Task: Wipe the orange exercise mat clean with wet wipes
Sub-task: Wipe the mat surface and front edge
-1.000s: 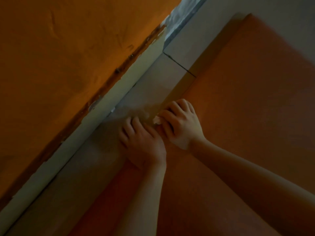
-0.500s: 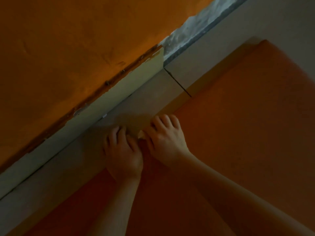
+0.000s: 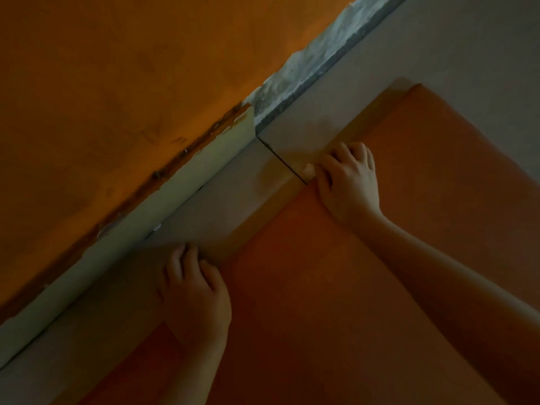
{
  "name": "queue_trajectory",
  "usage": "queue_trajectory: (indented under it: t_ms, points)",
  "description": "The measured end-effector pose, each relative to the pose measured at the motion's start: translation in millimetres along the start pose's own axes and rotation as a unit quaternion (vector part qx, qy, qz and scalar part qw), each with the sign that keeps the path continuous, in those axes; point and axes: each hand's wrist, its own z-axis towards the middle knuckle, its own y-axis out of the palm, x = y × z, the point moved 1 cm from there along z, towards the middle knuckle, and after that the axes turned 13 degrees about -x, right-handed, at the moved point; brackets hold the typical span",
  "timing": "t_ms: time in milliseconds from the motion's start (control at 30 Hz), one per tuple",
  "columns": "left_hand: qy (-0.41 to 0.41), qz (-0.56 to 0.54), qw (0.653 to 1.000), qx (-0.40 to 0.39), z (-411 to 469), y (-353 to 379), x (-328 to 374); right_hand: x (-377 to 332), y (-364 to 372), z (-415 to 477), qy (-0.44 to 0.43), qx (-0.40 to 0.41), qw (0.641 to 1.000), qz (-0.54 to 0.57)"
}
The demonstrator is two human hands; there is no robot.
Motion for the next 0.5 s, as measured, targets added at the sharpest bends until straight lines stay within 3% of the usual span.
queue_trajectory:
  t_ms: [233,367,500]
  points:
    - [0.038,-0.038,0.998,-0.046,1.1,-5.5,16.1,0.9,-0.8,0.8,-0.007,0.001,1.0,0.012]
    - [0.099,-0.103,0.989,-0.043,19.7,15.6,104.2,2.1,-2.2,2.2,-0.005,-0.002,0.999,0.033]
    - [0.058,-0.042,0.996,-0.053,43.6,43.4,159.4,1.6,-4.7,0.6,-0.011,-0.004,0.998,0.057]
